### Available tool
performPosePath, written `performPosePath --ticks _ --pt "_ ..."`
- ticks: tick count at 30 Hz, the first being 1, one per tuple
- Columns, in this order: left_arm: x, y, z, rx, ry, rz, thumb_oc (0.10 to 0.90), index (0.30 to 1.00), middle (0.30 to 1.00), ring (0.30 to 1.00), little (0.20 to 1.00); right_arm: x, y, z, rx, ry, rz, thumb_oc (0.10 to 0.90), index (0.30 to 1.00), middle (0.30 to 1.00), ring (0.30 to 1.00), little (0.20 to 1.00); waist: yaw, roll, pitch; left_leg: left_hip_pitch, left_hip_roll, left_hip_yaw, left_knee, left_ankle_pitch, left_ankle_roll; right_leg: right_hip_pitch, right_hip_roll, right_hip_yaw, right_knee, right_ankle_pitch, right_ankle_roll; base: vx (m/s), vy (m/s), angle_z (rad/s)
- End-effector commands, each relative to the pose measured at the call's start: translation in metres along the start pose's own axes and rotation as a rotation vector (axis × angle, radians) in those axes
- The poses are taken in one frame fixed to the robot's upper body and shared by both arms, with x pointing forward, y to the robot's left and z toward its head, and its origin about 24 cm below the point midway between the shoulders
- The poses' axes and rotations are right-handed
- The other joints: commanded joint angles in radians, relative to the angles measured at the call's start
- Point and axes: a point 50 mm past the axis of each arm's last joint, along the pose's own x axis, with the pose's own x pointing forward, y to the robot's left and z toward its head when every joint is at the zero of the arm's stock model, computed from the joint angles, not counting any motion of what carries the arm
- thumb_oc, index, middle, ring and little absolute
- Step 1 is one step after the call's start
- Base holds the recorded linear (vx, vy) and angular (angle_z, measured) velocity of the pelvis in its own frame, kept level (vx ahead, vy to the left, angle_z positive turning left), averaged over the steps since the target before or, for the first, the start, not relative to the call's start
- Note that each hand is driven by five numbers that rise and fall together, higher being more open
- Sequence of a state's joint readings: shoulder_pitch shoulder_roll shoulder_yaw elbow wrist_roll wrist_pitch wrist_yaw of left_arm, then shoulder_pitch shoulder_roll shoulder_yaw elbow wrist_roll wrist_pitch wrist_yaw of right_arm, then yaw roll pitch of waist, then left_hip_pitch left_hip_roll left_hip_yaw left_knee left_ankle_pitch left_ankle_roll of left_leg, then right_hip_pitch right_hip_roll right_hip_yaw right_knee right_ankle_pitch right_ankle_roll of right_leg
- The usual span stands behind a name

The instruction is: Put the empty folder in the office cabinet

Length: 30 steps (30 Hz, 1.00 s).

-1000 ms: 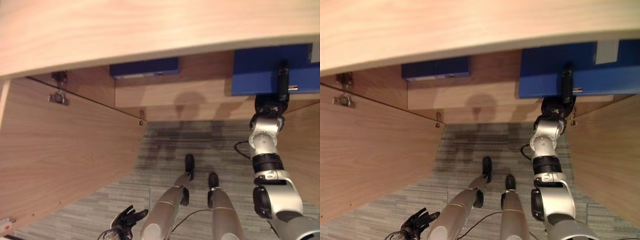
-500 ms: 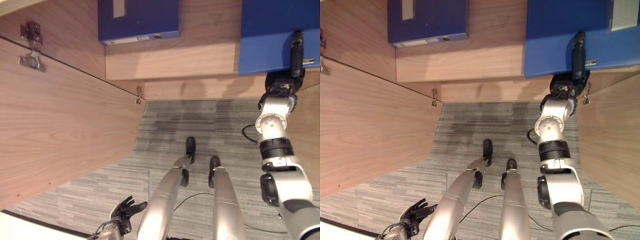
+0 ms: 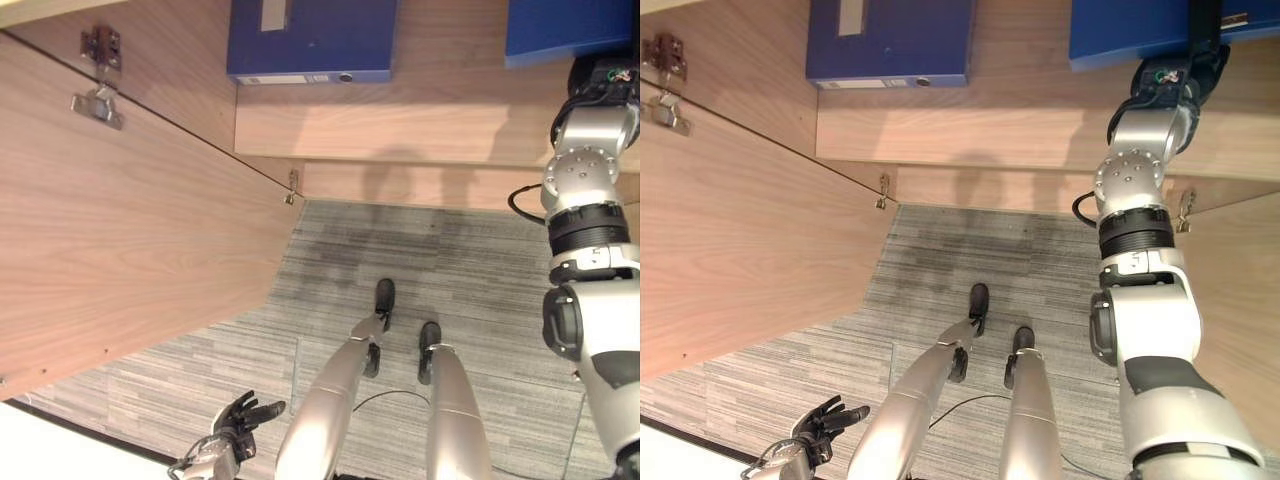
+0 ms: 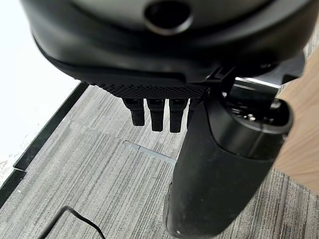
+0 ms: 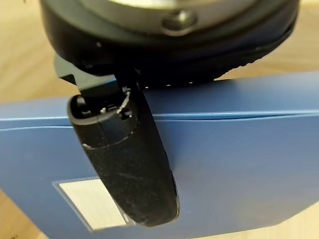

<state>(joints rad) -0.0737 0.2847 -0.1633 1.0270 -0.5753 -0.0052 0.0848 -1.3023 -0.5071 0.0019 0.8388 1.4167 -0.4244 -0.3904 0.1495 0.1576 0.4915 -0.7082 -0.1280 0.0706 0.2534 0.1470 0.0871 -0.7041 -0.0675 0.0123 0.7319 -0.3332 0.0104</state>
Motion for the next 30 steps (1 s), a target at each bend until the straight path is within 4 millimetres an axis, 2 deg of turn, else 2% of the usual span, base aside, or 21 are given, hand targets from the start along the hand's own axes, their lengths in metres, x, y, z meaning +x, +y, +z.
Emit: performPosePath --ticks 1,4,7,8,9,10,14,16,17,18,20,22,24,30 --pt "-0.005 0.046 -0.017 0.095 0.089 0.172 0.800 0.900 0.900 0.900 0.900 0.003 0.045 0.029 -0.052 -0.098 0.196 0.800 0.900 0.900 0.900 0.900 0.005 -0.013 -0.093 0.014 0.005 -0.043 0.113 -0.237 -0.058 0.119 -0.075 -0.029 -0.152 0.037 0.060 0.00 0.000 0.00" --pt "-0.005 0.047 -0.018 0.096 0.087 0.170 0.800 0.900 0.900 0.900 0.900 0.005 0.045 0.026 -0.097 -0.076 0.195 0.800 0.900 0.900 0.900 0.900 0.011 -0.015 -0.097 0.012 0.005 -0.045 0.112 -0.237 -0.059 0.118 -0.076 -0.034 -0.152 0.038 0.059 0.00 0.000 0.00" --pt "-0.005 0.047 -0.015 0.095 0.085 0.155 0.800 0.900 0.900 0.900 0.900 0.017 0.026 0.019 -0.415 0.021 0.146 0.800 0.900 0.900 0.900 0.900 0.019 -0.029 -0.097 0.010 0.009 -0.050 0.107 -0.229 -0.063 0.111 -0.072 -0.041 -0.156 0.044 0.054 0.00 -0.006 0.02" --pt "-0.005 0.046 -0.015 0.095 0.085 0.153 0.800 0.900 0.900 0.900 0.900 0.017 0.027 0.020 -0.417 0.022 0.148 0.800 0.900 0.900 0.900 0.900 0.018 -0.027 -0.096 0.010 0.010 -0.050 0.107 -0.229 -0.063 0.111 -0.072 -0.042 -0.156 0.044 0.054 -0.02 -0.028 0.12" --pt "-0.005 0.048 -0.015 0.109 0.088 0.146 0.800 0.900 0.900 0.900 0.900 0.019 0.013 0.015 -0.481 0.065 0.120 0.800 0.900 0.900 0.900 0.900 0.018 -0.031 -0.092 0.010 0.013 -0.053 0.106 -0.226 -0.064 0.108 -0.069 -0.042 -0.156 0.042 0.050 -0.02 -0.024 0.11" --pt "-0.005 0.048 -0.014 0.111 0.087 0.148 0.800 0.900 0.900 0.900 0.900 0.019 0.008 0.014 -0.488 0.077 0.101 0.800 0.900 0.900 0.900 0.900 0.019 -0.033 -0.090 0.010 0.013 -0.053 0.105 -0.225 -0.065 0.107 -0.067 -0.042 -0.157 0.043 0.049 -0.02 -0.024 0.06" --pt "-0.004 0.048 -0.012 0.123 0.087 0.149 0.800 0.900 0.900 0.900 0.900 0.019 -0.005 0.006 -0.507 0.123 0.070 0.800 0.900 0.900 0.900 0.900 0.019 -0.035 -0.087 0.011 0.012 -0.052 0.101 -0.222 -0.064 0.104 -0.066 -0.039 -0.159 0.045 0.047 0.00 0.000 0.00" --pt "-0.004 0.049 -0.013 0.137 0.094 0.151 0.800 0.900 0.900 0.900 0.900 0.018 -0.015 0.000 -0.570 0.162 0.052 0.800 0.900 0.900 0.900 0.900 0.019 -0.034 -0.084 0.012 0.012 -0.050 0.098 -0.220 -0.065 0.102 -0.066 -0.036 -0.159 0.046 0.045 0.00 0.000 0.00" --pt "-0.004 0.051 -0.012 0.150 0.097 0.151 0.800 0.900 0.900 0.900 0.900 0.017 -0.022 -0.006 -0.694 0.210 0.054 0.800 0.900 0.900 0.900 0.900 0.018 -0.035 -0.083 0.014 0.013 -0.048 0.093 -0.217 -0.065 0.102 -0.065 -0.034 -0.164 0.051 0.045 0.00 0.000 0.00" --pt "-0.004 0.051 -0.012 0.150 0.097 0.150 0.800 0.900 0.900 0.900 0.900 0.017 -0.022 -0.006 -0.694 0.210 0.054 0.800 0.900 0.900 0.900 0.900 0.018 -0.035 -0.083 0.014 0.013 -0.048 0.093 -0.217 -0.065 0.103 -0.065 -0.034 -0.164 0.051 0.045 -0.03 0.004 -0.03" --pt "-0.003 0.052 -0.009 0.169 0.095 0.145 0.800 0.900 0.900 0.900 0.900 0.015 -0.030 -0.016 -0.862 0.281 0.084 0.800 0.900 0.900 0.900 0.900 0.019 -0.039 -0.082 0.018 0.016 -0.046 0.087 -0.211 -0.067 0.103 -0.064 -0.036 -0.170 0.057 0.044 -0.03 -0.009 -0.05" --pt "-0.003 0.053 -0.007 0.184 0.092 0.138 0.800 0.900 0.900 0.900 0.900 0.010 -0.029 -0.027 -0.949 0.332 0.155 0.800 0.900 0.900 0.900 0.900 0.019 -0.043 -0.083 0.021 0.017 -0.048 0.085 -0.207 -0.067 0.106 -0.061 -0.036 -0.175 0.060 0.041 -0.02 -0.022 -0.08" --pt "-0.003 0.054 -0.006 0.191 0.090 0.134 0.800 0.900 0.900 0.900 0.900 0.006 -0.023 -0.035 -0.963 0.351 0.225 0.800 0.900 0.900 0.900 0.900 0.019 -0.046 -0.084 0.026 0.018 -0.048 0.081 -0.205 -0.069 0.110 -0.059 -0.036 -0.180 0.062 0.041 -0.01 -0.024 -0.05" --pt "-0.003 0.058 -0.004 0.206 0.095 0.134 0.800 0.900 0.900 0.900 0.900 -0.001 -0.009 -0.041 -1.040 0.366 0.380 0.800 0.900 0.900 0.900 0.900 0.017 -0.055 -0.085 0.037 0.023 -0.047 0.070 -0.196 -0.073 0.119 -0.058 -0.040 -0.193 0.071 0.041 -0.01 -0.005 -0.06"
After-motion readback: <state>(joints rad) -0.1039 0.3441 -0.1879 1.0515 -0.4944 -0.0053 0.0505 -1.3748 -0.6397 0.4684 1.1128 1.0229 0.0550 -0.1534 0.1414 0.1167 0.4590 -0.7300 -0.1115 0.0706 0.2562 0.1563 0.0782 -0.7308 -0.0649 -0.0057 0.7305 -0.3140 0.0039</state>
